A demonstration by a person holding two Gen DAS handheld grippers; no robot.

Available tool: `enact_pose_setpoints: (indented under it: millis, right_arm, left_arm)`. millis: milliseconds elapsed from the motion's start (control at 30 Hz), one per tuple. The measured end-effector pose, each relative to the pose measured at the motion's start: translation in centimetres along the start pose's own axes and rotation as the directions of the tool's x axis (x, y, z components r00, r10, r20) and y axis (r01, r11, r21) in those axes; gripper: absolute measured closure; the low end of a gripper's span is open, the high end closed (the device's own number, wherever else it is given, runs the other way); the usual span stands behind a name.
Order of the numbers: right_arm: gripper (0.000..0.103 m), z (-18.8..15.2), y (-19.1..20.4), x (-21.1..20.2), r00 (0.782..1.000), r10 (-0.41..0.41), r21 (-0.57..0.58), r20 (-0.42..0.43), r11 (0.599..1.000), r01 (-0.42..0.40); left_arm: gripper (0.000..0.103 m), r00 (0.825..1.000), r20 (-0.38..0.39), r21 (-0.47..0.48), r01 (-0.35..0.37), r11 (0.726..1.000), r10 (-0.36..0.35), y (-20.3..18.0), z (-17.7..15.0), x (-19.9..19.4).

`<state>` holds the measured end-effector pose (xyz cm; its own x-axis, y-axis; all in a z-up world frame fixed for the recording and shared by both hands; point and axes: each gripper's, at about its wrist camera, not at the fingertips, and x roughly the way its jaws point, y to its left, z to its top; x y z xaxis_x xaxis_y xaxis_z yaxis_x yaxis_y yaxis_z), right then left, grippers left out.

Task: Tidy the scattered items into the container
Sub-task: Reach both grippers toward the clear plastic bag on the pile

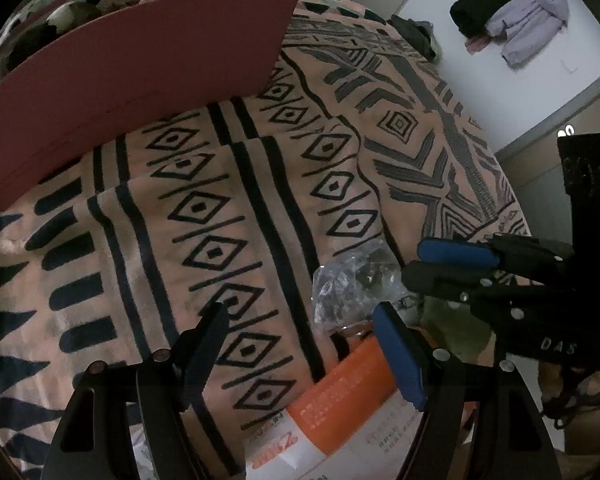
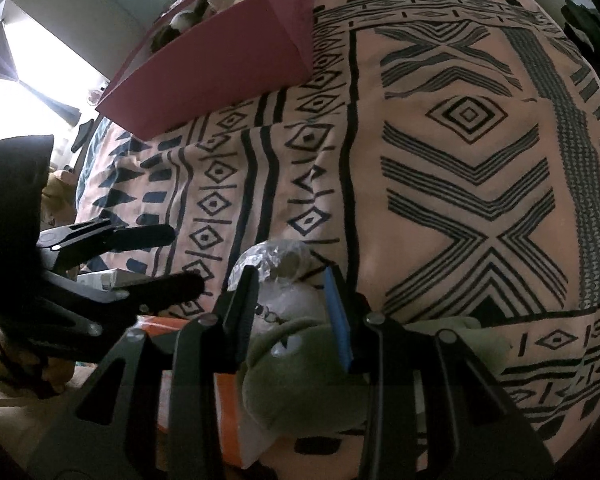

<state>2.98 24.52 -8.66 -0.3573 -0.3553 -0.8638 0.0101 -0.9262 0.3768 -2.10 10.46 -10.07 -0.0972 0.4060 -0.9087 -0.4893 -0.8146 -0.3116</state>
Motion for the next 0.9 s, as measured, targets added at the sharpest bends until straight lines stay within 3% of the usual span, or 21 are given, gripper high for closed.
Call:
enact_pose_setpoints:
  millis: [300, 633, 800, 867, 900]
  right_arm:
    - [0.067, 0.0, 1.0, 1.5, 0.997, -0.055, -0.084, -0.054, 0.995, 0.051]
    - [0.067, 0.3, 1.9, 3.3, 0.99, -0.093, -0.171, -0.109, 0.983, 0.073]
    - [0.089, 0.4, 2.6, 3.4, 0.99, -0.101, -0.203, -0.097, 0.976, 0.079]
    - [0.099, 0.9, 2.6, 2.7, 0.995, -0.063, -0.189, -0.075, 0.981, 0.048]
    - [0.099, 1.2, 2.6, 2.4, 0.997, -0.041, -0.177, -0.063, 0.984, 0.029]
  left_arm:
    - [0.027, 0.999, -0.008, 0.001, -0.039, 0.999, 0.039, 0.2, 0.4, 0.8]
    - [0.028, 0.999, 0.009, -0.037, -0.031, 0.999, 0.031, 1.1, 0.5, 0.3]
    - [0.028, 0.999, 0.027, -0.037, -0.029, 0.999, 0.03, 1.1, 0.5, -0.3]
    - [0.028, 0.999, 0.039, -0.048, -0.018, 0.999, 0.02, 1.4, 0.6, -0.8]
    - [0.028, 0.999, 0.045, -0.051, -0.013, 0.999, 0.016, 1.4, 0.6, -1.0]
